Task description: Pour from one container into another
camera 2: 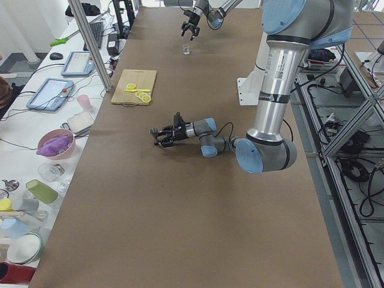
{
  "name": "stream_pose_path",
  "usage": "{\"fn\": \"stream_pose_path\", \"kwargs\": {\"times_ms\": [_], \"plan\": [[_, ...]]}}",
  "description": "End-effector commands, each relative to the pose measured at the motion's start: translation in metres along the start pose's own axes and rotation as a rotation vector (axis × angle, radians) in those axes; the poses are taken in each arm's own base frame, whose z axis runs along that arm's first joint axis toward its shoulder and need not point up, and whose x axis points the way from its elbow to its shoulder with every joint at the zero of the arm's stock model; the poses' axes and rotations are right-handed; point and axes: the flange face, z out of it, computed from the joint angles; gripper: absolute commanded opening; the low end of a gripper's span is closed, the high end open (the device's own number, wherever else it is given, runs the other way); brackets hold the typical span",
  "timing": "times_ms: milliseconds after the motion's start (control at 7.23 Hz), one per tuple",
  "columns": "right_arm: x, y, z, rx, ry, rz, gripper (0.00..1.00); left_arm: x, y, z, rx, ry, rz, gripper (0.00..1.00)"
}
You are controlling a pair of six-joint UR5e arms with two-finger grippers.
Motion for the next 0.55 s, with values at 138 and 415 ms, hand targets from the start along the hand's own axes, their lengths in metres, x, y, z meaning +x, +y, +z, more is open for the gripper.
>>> {"fn": "stream_pose_path", "kwargs": {"times_ms": [138,415], "plan": [[-0.0001,0.0,0.0003,0.0,0.001,0.001,1.0,0.0002,-0.0025,0.0049,-0.021,0.006,-0.002,0.71],[0.0021,0.0048,0.005,-0.007,0.011,0.006,1.0,-0.0013,-0.0052,0.0081,-0.02,0.0,-0.002,0.71]]}}
